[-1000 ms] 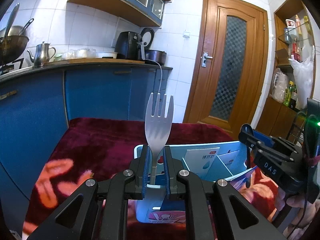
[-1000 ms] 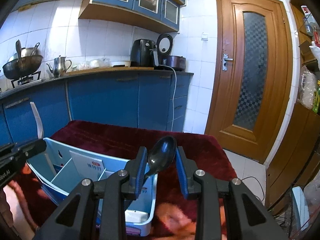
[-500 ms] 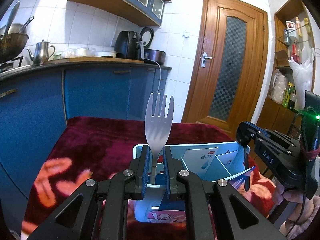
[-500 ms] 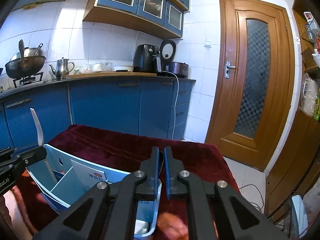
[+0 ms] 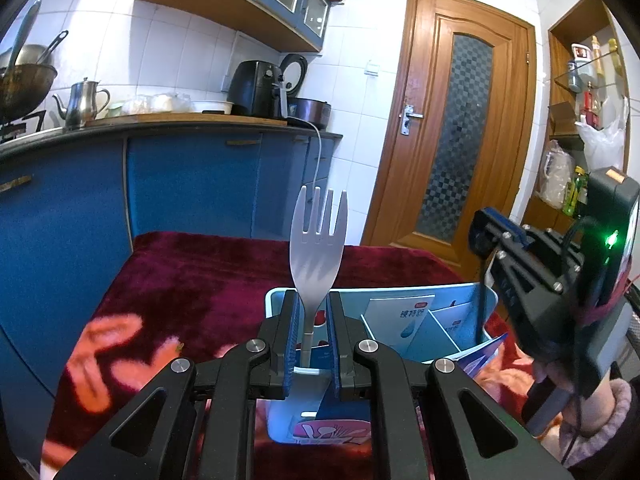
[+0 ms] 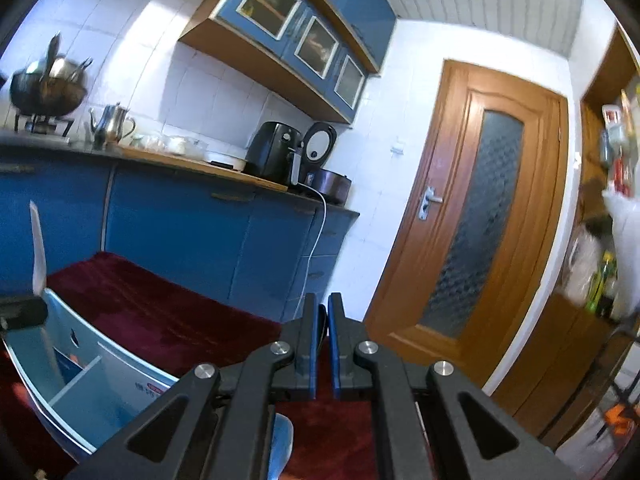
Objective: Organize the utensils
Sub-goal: 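Drop the white fork into the caddy with the left tool while the right tool drops the black spoon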
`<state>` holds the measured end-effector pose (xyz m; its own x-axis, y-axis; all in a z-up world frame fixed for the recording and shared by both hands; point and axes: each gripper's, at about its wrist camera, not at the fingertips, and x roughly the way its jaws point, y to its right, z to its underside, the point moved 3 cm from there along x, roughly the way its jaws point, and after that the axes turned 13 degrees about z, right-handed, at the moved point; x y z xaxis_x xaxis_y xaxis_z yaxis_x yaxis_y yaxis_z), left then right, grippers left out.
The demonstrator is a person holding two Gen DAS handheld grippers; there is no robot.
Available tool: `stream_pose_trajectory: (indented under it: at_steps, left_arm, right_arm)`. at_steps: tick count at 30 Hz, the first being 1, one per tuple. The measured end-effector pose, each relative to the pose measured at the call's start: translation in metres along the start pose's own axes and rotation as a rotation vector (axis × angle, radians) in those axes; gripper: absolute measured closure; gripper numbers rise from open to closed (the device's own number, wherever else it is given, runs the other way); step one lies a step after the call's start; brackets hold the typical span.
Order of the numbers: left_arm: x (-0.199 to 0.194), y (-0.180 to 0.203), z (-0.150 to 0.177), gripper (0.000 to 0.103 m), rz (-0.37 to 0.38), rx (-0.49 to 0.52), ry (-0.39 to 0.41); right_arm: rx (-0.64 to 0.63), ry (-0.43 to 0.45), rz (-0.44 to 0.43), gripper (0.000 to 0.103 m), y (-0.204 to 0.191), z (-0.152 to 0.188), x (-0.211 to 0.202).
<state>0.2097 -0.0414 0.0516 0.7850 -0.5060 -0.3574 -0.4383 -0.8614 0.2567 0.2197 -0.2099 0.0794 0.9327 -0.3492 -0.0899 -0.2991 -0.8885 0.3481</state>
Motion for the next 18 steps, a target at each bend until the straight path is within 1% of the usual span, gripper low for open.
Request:
stream_pose_trajectory:
  at_steps: [2, 5, 7, 10, 12, 18]
  left_arm:
    - [0.0, 0.0, 0.0, 0.088, 0.004, 0.002, -0.001]
    - [-0.001, 0.003, 0.0, 0.084, 0.009, 0.002, -0.008]
    - [-0.003, 0.005, 0.0, 0.082, 0.014, 0.003, -0.015]
    - [-0.009, 0.011, -0.002, 0.077, 0.02, 0.017, -0.014]
    - [-0.016, 0.017, -0.002, 0.074, 0.021, 0.028, -0.01]
    - [-0.036, 0.026, -0.002, 0.072, 0.032, 0.032, -0.029]
  right_arm:
    - [-0.005, -0.009, -0.026, 0.097, -0.004, 0.003, -0.001]
    - [0.056, -0.064, -0.113, 0.095, 0.0, 0.008, -0.005]
    - [0.111, -0.088, -0.151, 0.088, 0.007, 0.009, -0.009]
    - [0.194, -0.118, -0.206, 0.084, 0.021, 0.007, -0.017]
    - [0.217, -0.122, -0.219, 0.084, 0.028, 0.005, -0.024]
    - [0.25, -0.135, -0.251, 0.083, 0.046, 0.001, -0.05]
